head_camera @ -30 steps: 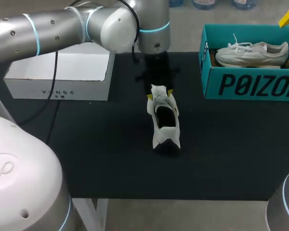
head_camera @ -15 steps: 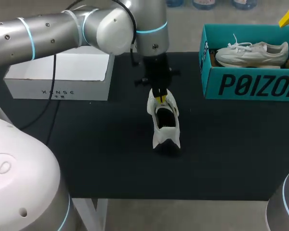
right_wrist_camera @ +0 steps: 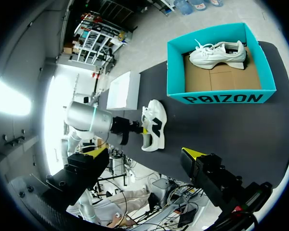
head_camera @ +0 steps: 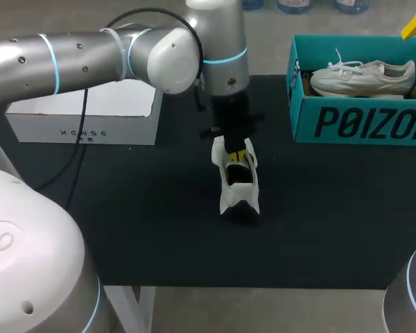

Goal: Take the shoe out of the shoebox, open the shoe tongue, remove and reinsert the insole, then place the shoe into the shoebox

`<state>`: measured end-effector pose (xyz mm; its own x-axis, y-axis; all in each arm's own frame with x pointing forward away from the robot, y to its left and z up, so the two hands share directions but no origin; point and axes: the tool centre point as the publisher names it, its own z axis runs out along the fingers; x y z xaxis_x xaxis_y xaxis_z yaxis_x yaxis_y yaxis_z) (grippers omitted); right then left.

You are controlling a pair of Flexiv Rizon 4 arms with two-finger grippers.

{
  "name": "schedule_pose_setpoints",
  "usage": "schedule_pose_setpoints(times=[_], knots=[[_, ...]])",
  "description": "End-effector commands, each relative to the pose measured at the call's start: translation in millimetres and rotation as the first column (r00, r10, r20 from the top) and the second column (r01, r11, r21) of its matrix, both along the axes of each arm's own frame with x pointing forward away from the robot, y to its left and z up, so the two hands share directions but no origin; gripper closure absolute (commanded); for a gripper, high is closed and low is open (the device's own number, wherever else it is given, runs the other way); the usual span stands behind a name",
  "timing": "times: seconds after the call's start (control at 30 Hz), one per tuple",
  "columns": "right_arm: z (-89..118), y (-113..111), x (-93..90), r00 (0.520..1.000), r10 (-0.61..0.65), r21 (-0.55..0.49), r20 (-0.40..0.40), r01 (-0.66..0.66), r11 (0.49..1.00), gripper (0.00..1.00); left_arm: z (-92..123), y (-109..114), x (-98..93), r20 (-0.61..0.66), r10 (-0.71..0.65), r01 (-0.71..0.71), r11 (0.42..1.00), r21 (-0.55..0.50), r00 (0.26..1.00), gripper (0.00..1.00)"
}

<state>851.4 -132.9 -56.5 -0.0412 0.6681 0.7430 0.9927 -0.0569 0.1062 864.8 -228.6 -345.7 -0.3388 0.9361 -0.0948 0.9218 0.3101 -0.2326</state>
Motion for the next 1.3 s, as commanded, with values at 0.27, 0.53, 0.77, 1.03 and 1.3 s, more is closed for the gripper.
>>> schedule_pose_setpoints(times=[0.27, 0.53, 0.77, 1.03, 1.3], knots=[[0.2, 0.0, 2.0, 1.0, 0.002, -0.003, -0.003, -0.002, 1.0, 0.0, 2.7, 4.2, 2.2, -0.026, 0.018, -0.018, 1.0, -0.007, 0.999, 1.0], [0.2, 0.0, 2.0, 1.0, 0.002, -0.003, -0.003, -0.002, 1.0, 0.0, 2.7, 4.2, 2.2, -0.026, 0.018, -0.018, 1.0, -0.007, 0.999, 1.0], [0.2, 0.0, 2.0, 1.0, 0.002, -0.003, -0.003, -0.002, 1.0, 0.0, 1.0, 7.1, 3.1, -0.011, 0.112, -0.111, 0.994, 0.022, 0.994, 1.0], [0.2, 0.0, 2.0, 1.0, 0.002, -0.003, -0.003, -0.002, 1.0, 0.0, 23.2, 23.5, -12.3, -0.014, 0.736, -0.735, 0.676, -0.055, 0.677, 1.0], [0.2, 0.0, 2.0, 1.0, 0.002, -0.003, -0.003, -0.002, 1.0, 0.0, 31.4, 30.6, -19.3, -0.132, 0.949, -0.958, 0.28, -0.065, 0.287, 1.0]])
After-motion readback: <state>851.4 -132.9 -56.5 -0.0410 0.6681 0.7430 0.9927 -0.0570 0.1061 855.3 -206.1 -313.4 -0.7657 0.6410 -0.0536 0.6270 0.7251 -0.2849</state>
